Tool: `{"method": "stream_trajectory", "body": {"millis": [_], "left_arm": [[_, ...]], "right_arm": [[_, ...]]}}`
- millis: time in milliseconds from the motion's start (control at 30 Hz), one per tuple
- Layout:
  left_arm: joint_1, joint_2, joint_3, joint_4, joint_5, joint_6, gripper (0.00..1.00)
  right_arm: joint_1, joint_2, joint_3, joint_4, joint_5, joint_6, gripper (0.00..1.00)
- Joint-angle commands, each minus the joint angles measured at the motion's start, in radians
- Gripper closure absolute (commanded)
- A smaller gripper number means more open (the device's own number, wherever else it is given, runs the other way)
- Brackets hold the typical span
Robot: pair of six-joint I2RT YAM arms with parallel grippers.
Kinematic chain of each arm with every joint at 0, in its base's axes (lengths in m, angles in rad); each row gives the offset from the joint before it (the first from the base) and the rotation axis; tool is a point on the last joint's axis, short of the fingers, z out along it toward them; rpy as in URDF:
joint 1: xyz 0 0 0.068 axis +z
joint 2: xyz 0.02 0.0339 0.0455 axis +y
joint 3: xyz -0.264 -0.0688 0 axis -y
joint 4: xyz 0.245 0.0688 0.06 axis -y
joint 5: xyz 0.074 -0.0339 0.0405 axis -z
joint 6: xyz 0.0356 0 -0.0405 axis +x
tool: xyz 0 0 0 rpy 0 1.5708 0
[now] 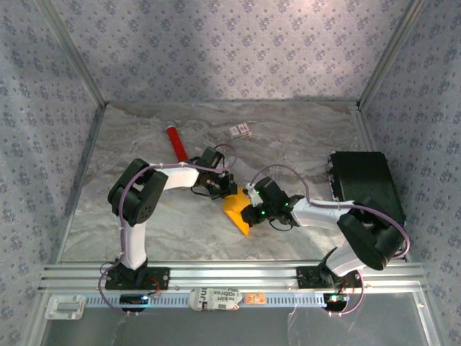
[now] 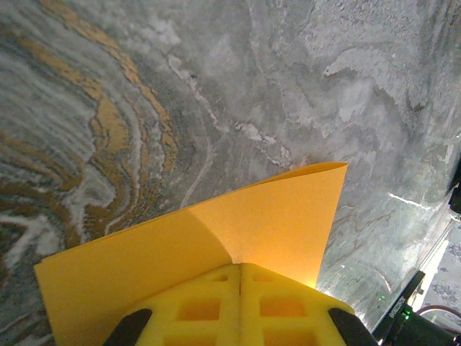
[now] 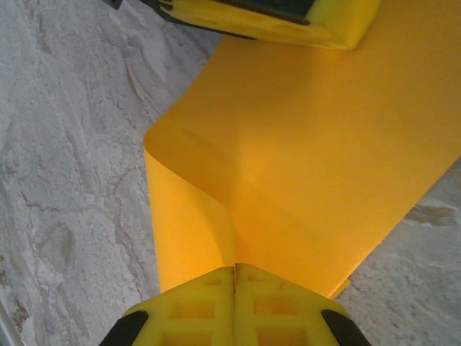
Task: Fold a paper plane with a square sheet of paper (pick it up from the middle)
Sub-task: Third fold the triangle at the center of the table.
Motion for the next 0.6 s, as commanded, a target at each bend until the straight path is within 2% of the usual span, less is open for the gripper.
{"method": "stream_trajectory", "body": {"millis": [0,567], "left_arm": [[-0.008,0.019,-0.024,-0.049,-0.041,0.007,0.97],[-0.007,0.020,-0.027,-0.046,-0.043,0.003,0.97]], "right_arm": [[0.000,0.010,0.027,-0.043,0.037,-0.003,0.96],[0.013,0.023,0.042,-0.062,0.070,0.002,0.96]]}}
